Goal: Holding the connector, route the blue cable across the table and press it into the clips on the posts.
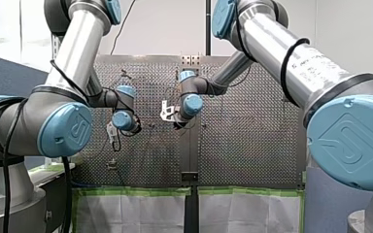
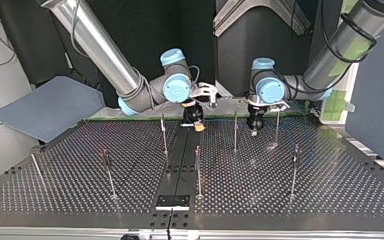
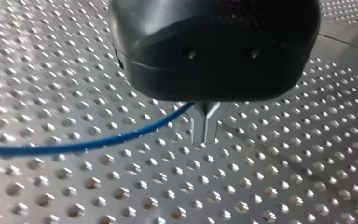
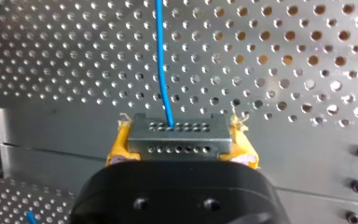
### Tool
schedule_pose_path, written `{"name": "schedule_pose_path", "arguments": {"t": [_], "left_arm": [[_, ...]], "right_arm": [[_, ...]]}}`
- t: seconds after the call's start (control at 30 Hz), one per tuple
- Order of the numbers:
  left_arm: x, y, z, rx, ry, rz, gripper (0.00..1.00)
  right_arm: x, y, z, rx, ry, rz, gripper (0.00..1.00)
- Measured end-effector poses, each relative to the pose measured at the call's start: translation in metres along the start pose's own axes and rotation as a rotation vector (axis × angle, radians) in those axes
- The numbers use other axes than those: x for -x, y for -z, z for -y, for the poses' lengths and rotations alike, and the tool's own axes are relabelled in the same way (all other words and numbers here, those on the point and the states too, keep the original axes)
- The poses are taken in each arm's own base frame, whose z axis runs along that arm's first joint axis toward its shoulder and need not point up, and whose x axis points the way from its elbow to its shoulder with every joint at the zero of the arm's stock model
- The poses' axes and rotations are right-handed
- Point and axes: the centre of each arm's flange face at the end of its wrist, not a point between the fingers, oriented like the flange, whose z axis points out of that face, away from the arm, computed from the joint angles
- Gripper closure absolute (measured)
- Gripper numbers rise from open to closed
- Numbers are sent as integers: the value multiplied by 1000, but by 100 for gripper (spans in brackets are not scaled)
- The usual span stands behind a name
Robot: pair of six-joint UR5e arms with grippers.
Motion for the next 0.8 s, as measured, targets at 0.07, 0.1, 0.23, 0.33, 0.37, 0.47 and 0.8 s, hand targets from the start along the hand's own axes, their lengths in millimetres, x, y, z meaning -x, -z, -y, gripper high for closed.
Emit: {"name": "schedule_pose_path", "arguments": {"t": [0.07, 0.1, 0.23, 0.33, 0.37, 0.47, 0.8], "left_arm": [[-2, -4, 0, 0, 0, -5, 100], [-2, -6, 0, -1, 0, -5, 100], [2, -12, 0, -1, 0, 0, 89], [6, -15, 1, 0, 0, 3, 64], [7, -15, 1, 1, 0, 2, 64], [7, -14, -1, 20, -6, -10, 42], [1, -3, -4, 88, -57, -80, 0]], "right_arm": [[-3, -2, -5, 3, -3, -5, 100], [-4, -3, -6, 4, -4, -7, 100], [-9, -5, -14, 8, -8, -14, 100], [-10, -7, -18, 12, -10, -15, 100], [-10, -7, -18, 12, -10, -15, 100], [-11, -7, -20, 12, -11, -16, 100], [-12, -8, -24, 11, -13, -14, 100]]}}
